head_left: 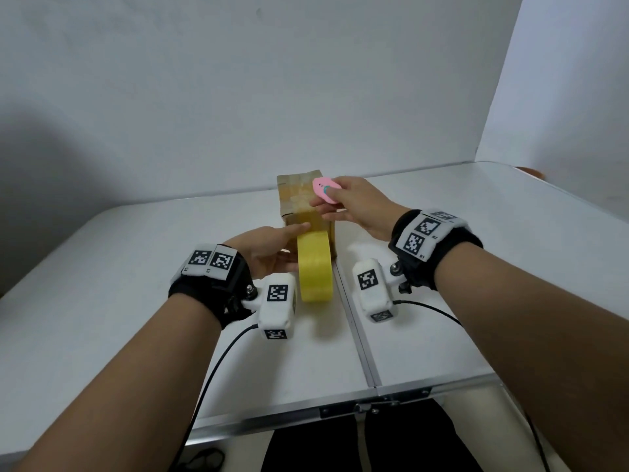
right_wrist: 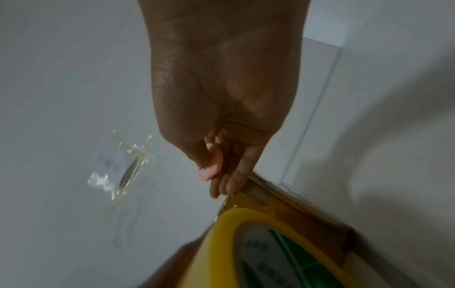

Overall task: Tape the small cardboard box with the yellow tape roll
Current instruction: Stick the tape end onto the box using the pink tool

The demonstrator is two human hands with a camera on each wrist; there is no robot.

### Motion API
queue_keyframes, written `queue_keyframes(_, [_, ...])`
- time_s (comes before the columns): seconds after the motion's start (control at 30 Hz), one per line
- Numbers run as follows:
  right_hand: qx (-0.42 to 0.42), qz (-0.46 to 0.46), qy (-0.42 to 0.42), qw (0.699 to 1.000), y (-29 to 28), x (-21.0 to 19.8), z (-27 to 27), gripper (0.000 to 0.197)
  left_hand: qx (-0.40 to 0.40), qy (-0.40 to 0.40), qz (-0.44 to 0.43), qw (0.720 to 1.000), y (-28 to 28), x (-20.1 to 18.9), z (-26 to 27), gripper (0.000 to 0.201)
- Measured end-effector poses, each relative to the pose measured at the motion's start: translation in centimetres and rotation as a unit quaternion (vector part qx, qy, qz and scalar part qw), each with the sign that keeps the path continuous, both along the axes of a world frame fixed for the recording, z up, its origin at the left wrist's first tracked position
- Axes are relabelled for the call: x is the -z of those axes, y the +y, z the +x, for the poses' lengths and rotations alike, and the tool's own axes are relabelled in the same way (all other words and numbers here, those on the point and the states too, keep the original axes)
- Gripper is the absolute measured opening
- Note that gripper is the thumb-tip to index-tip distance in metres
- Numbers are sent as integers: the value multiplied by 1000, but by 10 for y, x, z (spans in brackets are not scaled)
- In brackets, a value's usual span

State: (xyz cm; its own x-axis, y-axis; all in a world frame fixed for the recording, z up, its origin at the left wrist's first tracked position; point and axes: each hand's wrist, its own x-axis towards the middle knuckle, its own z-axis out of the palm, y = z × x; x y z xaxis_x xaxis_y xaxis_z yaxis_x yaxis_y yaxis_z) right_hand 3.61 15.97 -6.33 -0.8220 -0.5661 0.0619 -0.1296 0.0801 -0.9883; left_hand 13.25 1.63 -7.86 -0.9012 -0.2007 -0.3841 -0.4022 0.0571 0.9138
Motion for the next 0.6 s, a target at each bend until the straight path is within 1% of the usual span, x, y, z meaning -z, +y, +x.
queue_keyframes(0.07, [12,65,115,991,-3,0,0,27,0,-7,5,1000,-1,3,1,29])
queue_keyframes(0.13, [11,132,217,967,-4,-1,1,21,6,-14,22,1000,-2,6,3,34])
queue_keyframes(0.2, [10,200,270,942,-4,-3,3,24,19,-15,34,999,-4,9,4,37])
queue_keyframes(0.27, [5,238,297,925,-5,-2,2,27,32,-10,33,999,-5,12,4,38])
queue_keyframes(0.4, [-1,261,320,911,-4,2,0,26,45,-7,38,998,-6,15,3,40])
queue_keyframes(0.53, [-10,295,351,889,-4,-1,-3,23,42,-7,47,998,-8,17,2,37])
queue_keyframes(0.6, [-22,312,352,882,-5,-4,-5,25,41,-6,56,998,-9,18,3,37])
